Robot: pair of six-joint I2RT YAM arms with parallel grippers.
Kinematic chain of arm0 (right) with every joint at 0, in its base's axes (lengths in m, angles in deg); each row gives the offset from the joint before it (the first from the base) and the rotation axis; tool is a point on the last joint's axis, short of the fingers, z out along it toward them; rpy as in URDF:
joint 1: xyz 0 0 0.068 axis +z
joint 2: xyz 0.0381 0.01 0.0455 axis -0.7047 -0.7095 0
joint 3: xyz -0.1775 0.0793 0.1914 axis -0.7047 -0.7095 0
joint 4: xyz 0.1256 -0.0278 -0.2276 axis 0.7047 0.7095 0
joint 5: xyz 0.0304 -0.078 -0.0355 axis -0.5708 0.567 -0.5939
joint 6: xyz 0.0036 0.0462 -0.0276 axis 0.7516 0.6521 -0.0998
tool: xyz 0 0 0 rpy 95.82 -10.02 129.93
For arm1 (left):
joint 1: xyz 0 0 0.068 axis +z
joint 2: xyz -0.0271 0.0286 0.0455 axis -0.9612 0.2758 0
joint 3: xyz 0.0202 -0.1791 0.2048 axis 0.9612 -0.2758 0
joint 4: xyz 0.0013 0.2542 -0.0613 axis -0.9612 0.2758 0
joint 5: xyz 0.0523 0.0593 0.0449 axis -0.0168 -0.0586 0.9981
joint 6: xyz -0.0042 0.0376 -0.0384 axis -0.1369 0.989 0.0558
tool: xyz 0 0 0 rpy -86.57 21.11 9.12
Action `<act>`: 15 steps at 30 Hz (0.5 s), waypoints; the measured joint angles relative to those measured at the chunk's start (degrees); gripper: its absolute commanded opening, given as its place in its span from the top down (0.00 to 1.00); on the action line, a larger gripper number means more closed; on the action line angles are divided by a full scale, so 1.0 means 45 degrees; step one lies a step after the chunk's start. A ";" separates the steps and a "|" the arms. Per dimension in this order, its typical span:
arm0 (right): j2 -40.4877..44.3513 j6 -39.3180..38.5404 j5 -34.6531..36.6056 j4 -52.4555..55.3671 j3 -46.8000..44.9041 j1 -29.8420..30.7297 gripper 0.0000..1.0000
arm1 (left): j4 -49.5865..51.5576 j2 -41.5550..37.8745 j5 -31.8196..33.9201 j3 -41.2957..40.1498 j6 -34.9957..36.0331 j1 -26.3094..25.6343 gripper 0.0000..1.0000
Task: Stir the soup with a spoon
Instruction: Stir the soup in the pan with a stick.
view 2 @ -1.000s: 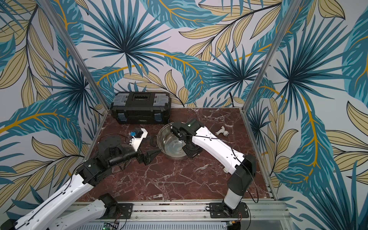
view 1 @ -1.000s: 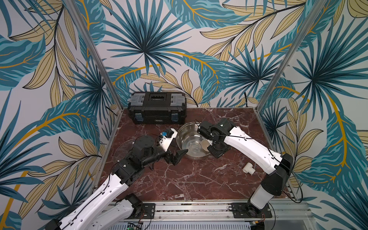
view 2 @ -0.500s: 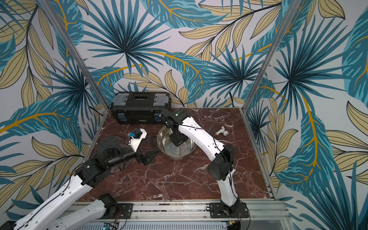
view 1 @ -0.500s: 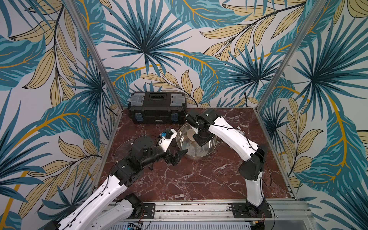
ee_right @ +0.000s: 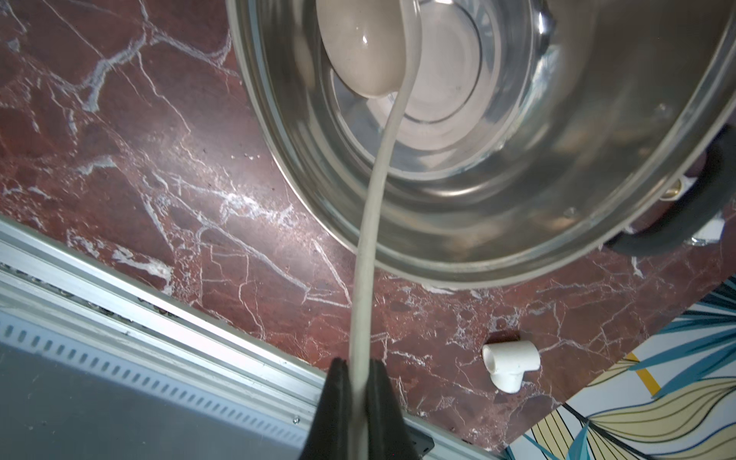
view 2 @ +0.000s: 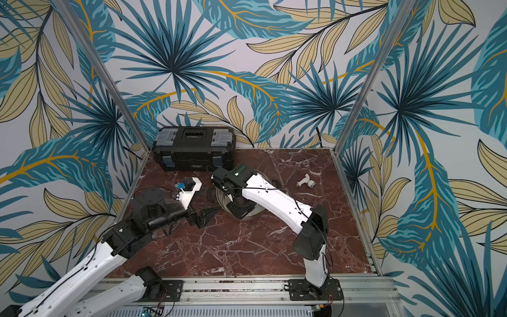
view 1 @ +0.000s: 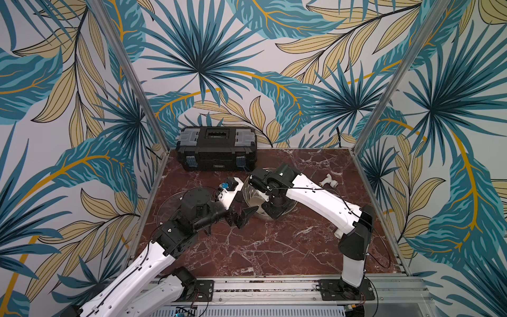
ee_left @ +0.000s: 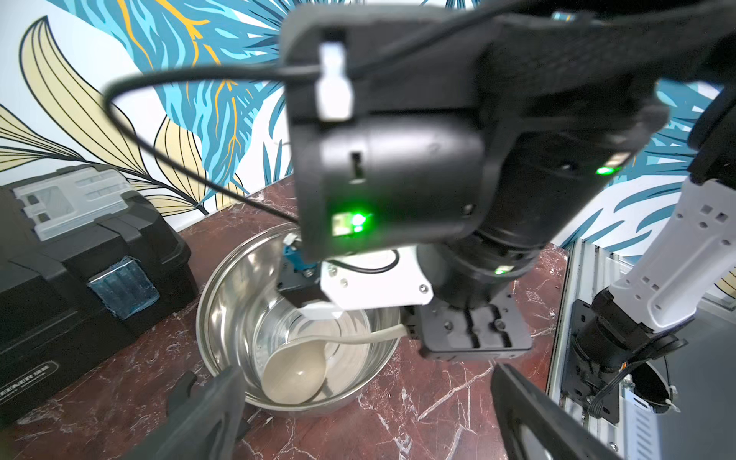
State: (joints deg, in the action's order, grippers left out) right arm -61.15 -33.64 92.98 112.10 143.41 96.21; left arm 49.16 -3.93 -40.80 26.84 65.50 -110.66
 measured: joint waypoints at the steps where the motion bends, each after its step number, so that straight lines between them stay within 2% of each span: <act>1: 0.0374 0.0078 0.0029 -0.0034 -0.0403 0.0010 1.00 | 0.0000 -0.0034 -0.0005 -0.0039 0.0000 0.0000 0.00; 7: 0.1967 0.0461 0.0797 0.0058 -0.2244 -0.0039 1.00 | -0.0010 -0.0112 -0.0005 -0.0219 -0.0015 -0.0005 0.00; 15: 0.1943 0.0486 0.1783 -0.0141 -0.2662 -0.1093 1.00 | -0.0015 -0.0121 -0.0010 -0.0311 -0.0097 -0.0010 0.00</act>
State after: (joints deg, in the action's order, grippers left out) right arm -52.41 -31.45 101.00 111.47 131.43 91.29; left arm 49.09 -4.47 -40.85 25.44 65.07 -110.70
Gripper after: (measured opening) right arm 0.083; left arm 0.999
